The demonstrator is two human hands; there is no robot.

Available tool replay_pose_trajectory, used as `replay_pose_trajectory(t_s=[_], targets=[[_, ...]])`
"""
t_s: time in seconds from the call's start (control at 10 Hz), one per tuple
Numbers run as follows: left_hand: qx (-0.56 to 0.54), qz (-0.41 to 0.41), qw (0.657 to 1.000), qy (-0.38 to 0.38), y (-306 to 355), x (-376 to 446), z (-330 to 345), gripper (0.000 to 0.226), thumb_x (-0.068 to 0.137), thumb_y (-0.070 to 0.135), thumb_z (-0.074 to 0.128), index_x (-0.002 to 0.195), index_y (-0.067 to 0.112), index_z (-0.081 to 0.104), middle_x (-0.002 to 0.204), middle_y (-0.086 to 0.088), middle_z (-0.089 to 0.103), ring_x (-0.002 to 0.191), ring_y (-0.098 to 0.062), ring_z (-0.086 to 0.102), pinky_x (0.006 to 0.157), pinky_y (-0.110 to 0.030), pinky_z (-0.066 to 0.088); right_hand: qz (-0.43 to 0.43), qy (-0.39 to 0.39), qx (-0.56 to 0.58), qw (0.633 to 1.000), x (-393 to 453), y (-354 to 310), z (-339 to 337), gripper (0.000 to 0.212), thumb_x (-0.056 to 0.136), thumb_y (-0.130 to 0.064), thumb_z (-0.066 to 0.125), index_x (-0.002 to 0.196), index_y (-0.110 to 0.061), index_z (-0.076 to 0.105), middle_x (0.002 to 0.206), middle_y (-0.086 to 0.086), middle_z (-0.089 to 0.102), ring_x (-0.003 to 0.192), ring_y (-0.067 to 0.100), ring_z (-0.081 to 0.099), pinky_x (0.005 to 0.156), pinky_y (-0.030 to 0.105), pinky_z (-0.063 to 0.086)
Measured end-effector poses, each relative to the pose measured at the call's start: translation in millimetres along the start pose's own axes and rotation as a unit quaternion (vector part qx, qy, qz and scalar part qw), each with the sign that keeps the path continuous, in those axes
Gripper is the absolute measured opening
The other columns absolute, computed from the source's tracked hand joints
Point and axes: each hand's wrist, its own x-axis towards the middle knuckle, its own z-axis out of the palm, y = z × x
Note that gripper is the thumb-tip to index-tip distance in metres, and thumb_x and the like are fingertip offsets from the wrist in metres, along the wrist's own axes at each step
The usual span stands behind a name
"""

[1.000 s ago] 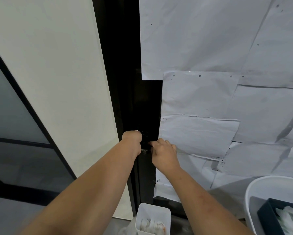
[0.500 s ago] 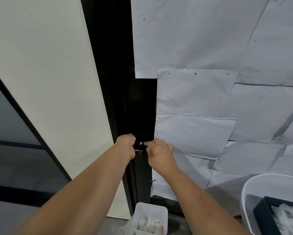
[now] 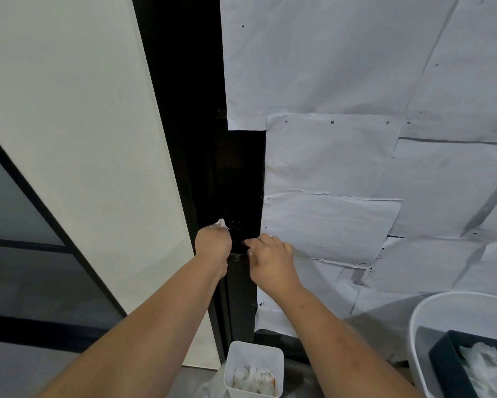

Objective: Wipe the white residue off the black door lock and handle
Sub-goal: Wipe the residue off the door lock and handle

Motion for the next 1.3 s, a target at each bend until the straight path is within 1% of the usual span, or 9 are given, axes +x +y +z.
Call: replay_pose_trajectory(t_s=[0.1, 0.2, 0.4, 0.6, 0.7, 0.9, 1.1, 1.2, 1.3], targets=[[0.230, 0.006, 0.971, -0.069, 9.5, -3.1, -3.5, 0.050, 0.091, 0.022, 0.058, 0.137, 0.009, 0.046, 0.139, -0.004, 0.051, 0.100, -0.008, 0.059, 0.069, -0.008, 0.047, 0.003, -0.002, -0.003, 1.000, 0.8, -0.4, 0.7, 0.035, 0.093, -0.016, 0.045, 0.125, -0.024, 0.057, 0.115, -0.003, 0.058, 0.106, 0.020, 0.050, 0.082, 0.027, 0.021], [0.216, 0.040, 0.974, -0.052, 6.0, 2.2, -7.4, 0.055, 0.090, 0.022, 0.059, 0.140, 0.009, 0.042, 0.128, 0.005, 0.053, 0.104, -0.007, 0.058, 0.072, -0.012, 0.045, 0.010, -0.006, -0.003, 1.000, 0.4, -1.3, 0.0, 0.035, 0.093, -0.016, 0.045, 0.125, -0.025, 0.057, 0.115, -0.004, 0.058, 0.107, 0.020, 0.049, 0.081, 0.027, 0.019], [0.072, 0.104, 0.992, -0.027, -8.6, -13.2, -22.3, 0.034, 0.097, 0.009, 0.050, 0.128, 0.015, 0.061, 0.103, 0.003, 0.065, 0.079, -0.010, 0.057, 0.069, -0.019, 0.045, 0.004, -0.016, -0.002, 1.000, -0.3, -2.1, -4.0, 0.037, 0.093, -0.016, 0.045, 0.127, -0.029, 0.055, 0.117, -0.005, 0.057, 0.110, 0.019, 0.048, 0.084, 0.028, 0.022], [0.024, 0.077, 0.995, -0.064, -11.3, -12.4, -24.6, 0.042, 0.094, 0.002, 0.044, 0.133, 0.014, 0.053, 0.116, -0.004, 0.058, 0.100, -0.019, 0.052, 0.080, -0.028, 0.038, 0.006, -0.024, 0.002, 1.000, 1.5, 0.2, -3.0, 0.038, 0.094, -0.017, 0.044, 0.128, -0.029, 0.055, 0.117, -0.004, 0.057, 0.111, 0.019, 0.048, 0.089, 0.031, 0.027], [0.017, 0.057, 0.995, -0.085, -12.2, -12.7, -27.1, 0.036, 0.091, 0.006, 0.044, 0.125, 0.015, 0.055, 0.109, -0.007, 0.061, 0.099, -0.024, 0.057, 0.082, -0.033, 0.046, 0.011, -0.031, 0.016, 0.999, 3.9, 1.0, -2.9, 0.036, 0.096, -0.022, 0.042, 0.128, -0.030, 0.055, 0.115, -0.004, 0.057, 0.111, 0.018, 0.048, 0.090, 0.029, 0.026], [0.020, 0.082, 0.984, -0.154, -7.1, -14.7, -45.1, 0.025, 0.092, 0.007, 0.048, 0.112, 0.016, 0.059, 0.110, -0.010, 0.063, 0.106, -0.026, 0.058, 0.102, -0.043, 0.045, 0.057, -0.032, 0.076, 0.995, 14.4, -3.8, -6.8, 0.037, 0.099, -0.030, 0.037, 0.133, -0.035, 0.049, 0.118, -0.003, 0.056, 0.114, 0.019, 0.051, 0.102, 0.039, 0.032], [0.021, 0.088, 0.960, -0.263, -1.4, -24.4, -57.0, 0.029, 0.092, -0.007, 0.041, 0.106, 0.008, 0.061, 0.087, -0.011, 0.058, 0.087, -0.030, 0.055, 0.085, -0.031, 0.053, 0.076, -0.068, 0.090, 0.991, 21.8, -11.6, -12.4, 0.046, 0.096, -0.033, 0.039, 0.138, -0.049, 0.033, 0.120, -0.007, 0.054, 0.118, 0.018, 0.047, 0.100, 0.040, 0.028], [0.023, 0.070, 0.955, -0.287, -3.3, -23.9, -58.0, 0.030, 0.092, -0.010, 0.041, 0.107, 0.007, 0.061, 0.102, -0.018, 0.061, 0.105, -0.041, 0.062, 0.095, -0.039, 0.052, 0.080, -0.085, 0.095, 0.989, 23.7, -13.3, -13.4, 0.044, 0.095, -0.033, 0.041, 0.135, -0.051, 0.035, 0.120, -0.007, 0.054, 0.116, 0.017, 0.047, 0.099, 0.041, 0.028], [0.005, 0.047, 0.950, -0.309, -6.2, -25.6, -57.5, 0.030, 0.091, -0.012, 0.042, 0.104, 0.005, 0.063, 0.112, -0.024, 0.061, 0.104, -0.037, 0.066, 0.098, -0.044, 0.051, 0.076, -0.082, 0.084, 0.990, 23.3, -12.9, -12.5, 0.029, 0.093, -0.036, 0.046, 0.121, -0.043, 0.050, 0.109, -0.009, 0.054, 0.107, 0.017, 0.051, 0.094, 0.040, 0.031]])
